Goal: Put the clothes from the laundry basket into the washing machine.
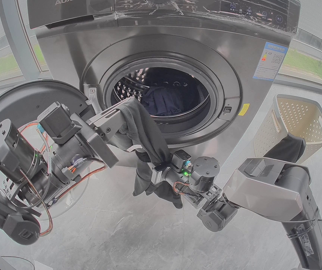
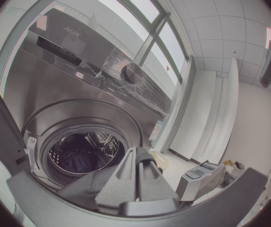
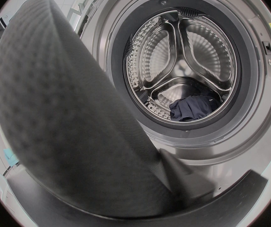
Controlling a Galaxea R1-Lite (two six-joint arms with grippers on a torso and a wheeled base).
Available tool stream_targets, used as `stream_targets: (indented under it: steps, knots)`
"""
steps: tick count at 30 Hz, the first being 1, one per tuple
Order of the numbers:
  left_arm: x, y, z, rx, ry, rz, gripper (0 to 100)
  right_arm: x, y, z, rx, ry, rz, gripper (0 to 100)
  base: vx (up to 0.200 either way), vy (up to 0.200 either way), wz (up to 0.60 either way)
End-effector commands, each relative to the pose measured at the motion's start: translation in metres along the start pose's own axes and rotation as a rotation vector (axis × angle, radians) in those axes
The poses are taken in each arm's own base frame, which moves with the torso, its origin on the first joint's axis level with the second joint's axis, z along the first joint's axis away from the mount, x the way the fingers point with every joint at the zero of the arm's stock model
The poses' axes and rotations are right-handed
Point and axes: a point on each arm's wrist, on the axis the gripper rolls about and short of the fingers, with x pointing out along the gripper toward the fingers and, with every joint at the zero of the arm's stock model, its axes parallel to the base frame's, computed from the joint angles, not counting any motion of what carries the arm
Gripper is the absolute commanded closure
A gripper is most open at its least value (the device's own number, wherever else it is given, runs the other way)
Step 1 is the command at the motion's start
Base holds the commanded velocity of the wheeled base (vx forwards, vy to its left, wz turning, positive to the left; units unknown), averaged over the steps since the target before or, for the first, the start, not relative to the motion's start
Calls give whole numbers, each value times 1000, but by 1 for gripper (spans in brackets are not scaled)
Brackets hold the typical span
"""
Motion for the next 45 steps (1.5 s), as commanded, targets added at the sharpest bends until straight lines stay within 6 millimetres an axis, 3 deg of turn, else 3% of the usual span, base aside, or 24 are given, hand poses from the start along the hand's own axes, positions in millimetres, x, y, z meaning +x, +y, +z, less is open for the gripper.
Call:
stream_targets:
  steps: [1,7,10,11,15,27,35,36,45]
  knots:
    - [1,3,-1,3,1,17,100,-2,0,7,1,-8,-2,100,0,0,0]
    - [-1,25,-7,28,24,93,100,-34,-14,42,2,22,-51,100,0,0,0]
    - [-3,30,-10,34,41,106,100,-39,-17,54,6,11,-66,100,0,0,0]
    - [-7,32,-20,28,84,120,100,-41,-23,69,10,-21,-81,100,0,0,0]
    - [-17,35,-43,14,183,118,100,-43,-24,88,13,-65,-86,100,0,0,0]
    - [-36,54,-111,31,461,150,100,-45,-11,110,31,-123,-78,100,0,0,0]
    - [-37,56,-120,28,488,153,100,-49,-10,108,31,-106,-78,100,0,0,0]
    - [-37,58,-119,29,486,159,0,-49,-10,107,31,-104,-79,100,0,0,0]
    - [-50,50,-126,7,548,153,0,-49,-11,108,29,-106,-82,100,0,0,0]
